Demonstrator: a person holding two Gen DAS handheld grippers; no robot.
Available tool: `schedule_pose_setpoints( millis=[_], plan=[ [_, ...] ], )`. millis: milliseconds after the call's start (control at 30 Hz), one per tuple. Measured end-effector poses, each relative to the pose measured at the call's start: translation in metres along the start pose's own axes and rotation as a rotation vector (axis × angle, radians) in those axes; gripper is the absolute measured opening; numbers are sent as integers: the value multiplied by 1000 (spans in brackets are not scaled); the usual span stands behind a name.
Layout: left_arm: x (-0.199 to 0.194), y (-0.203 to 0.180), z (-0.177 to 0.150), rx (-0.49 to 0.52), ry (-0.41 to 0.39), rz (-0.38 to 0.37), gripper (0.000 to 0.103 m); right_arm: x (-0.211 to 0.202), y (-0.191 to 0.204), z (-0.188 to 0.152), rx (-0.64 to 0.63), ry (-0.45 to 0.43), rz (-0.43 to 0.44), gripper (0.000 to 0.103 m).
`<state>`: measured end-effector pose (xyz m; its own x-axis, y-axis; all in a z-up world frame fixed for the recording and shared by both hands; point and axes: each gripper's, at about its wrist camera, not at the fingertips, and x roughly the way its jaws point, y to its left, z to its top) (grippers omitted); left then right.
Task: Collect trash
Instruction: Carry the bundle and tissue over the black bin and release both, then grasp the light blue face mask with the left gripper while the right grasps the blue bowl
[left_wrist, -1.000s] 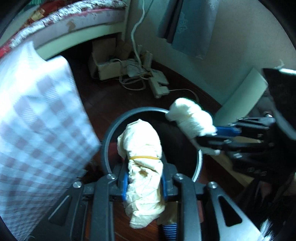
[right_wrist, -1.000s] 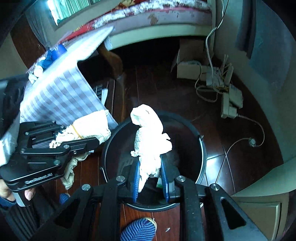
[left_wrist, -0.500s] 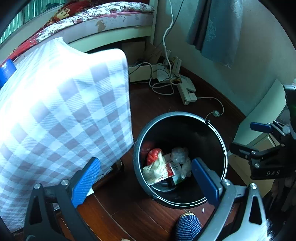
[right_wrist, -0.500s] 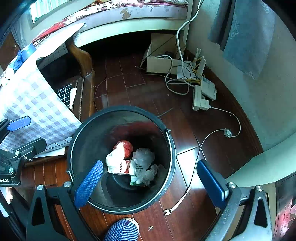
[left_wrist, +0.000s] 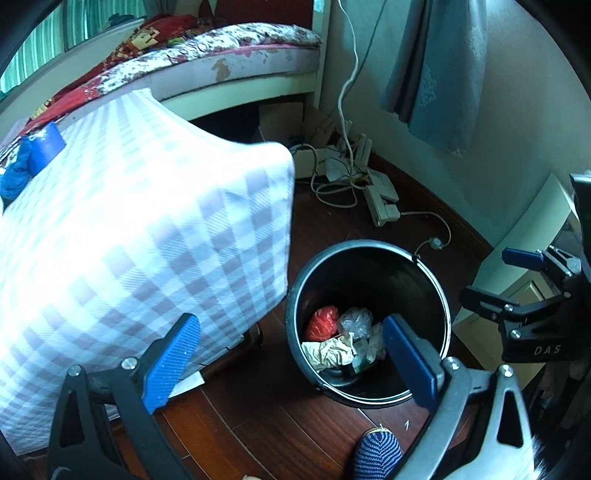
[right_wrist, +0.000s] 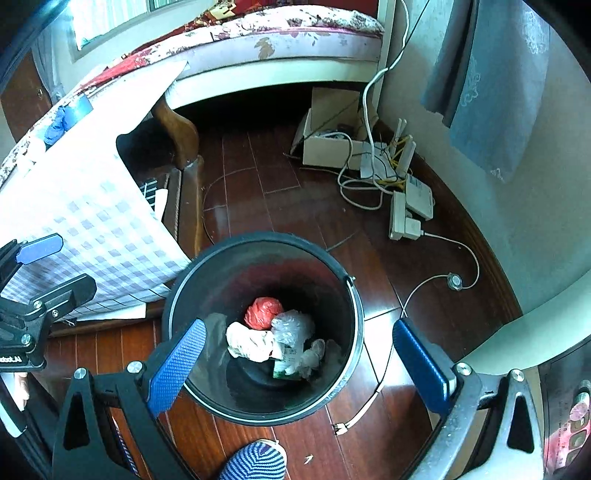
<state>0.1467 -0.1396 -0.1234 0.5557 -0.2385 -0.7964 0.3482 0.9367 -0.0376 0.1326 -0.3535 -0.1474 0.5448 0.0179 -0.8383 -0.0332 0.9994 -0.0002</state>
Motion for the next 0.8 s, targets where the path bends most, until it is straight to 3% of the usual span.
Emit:
schedule_pose_setpoints(
  millis=[800],
  plan=[
    [-71, 68, 2, -149, -148, 92, 101, -59, 81, 45, -123, -165, 77, 102]
  ],
)
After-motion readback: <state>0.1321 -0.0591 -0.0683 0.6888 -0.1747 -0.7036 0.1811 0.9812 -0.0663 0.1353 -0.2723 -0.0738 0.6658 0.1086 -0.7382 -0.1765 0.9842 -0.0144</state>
